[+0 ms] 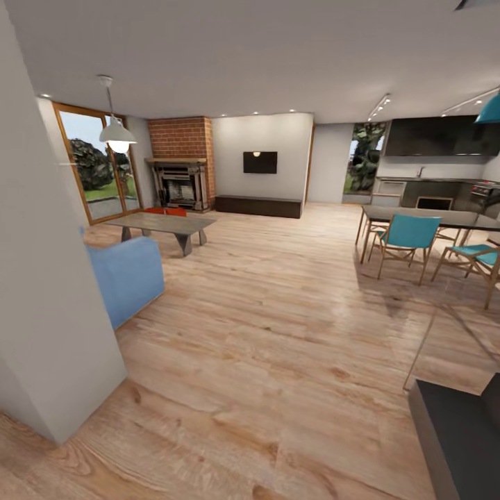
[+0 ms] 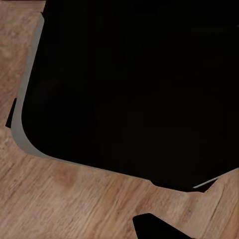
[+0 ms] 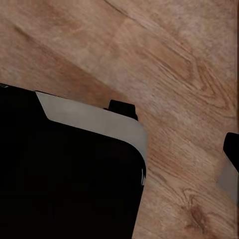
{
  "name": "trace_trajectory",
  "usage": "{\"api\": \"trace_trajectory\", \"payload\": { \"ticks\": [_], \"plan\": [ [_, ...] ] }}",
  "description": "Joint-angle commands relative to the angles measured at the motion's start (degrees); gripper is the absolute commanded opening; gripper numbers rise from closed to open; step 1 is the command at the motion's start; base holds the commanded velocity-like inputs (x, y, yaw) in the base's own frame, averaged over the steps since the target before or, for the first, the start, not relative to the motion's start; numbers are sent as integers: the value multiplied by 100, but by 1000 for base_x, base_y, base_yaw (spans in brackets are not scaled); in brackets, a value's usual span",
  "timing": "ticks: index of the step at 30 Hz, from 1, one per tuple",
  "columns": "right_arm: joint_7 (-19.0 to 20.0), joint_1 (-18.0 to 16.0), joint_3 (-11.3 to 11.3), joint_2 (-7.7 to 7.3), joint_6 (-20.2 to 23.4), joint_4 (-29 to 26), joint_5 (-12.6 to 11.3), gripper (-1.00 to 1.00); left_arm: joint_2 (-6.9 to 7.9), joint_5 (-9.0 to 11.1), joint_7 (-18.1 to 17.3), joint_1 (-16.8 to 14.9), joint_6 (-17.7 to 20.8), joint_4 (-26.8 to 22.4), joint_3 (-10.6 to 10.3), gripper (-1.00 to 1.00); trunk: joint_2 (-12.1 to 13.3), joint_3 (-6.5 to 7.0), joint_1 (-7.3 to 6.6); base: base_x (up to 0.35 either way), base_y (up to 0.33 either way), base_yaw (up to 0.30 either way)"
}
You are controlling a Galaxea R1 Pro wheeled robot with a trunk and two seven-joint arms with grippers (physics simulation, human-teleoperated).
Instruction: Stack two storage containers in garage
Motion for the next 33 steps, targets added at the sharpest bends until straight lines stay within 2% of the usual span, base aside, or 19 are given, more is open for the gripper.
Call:
{"api": "trace_trajectory", "payload": {
  "ticks": [1, 33],
  "plan": [
    [-12, -6, 47, 6, -21, 16, -52, 100, 0, 17, 7, -1, -14, -2, 2, 100, -2, -5, 3, 324, 0, 0],
    [-13, -6, 32, 9, -16, 16, -51, 100, -14, -14, 0, -1, -94, -11, 2, 100, -2, -5, 3, 324, 0, 0]
  ]
}}
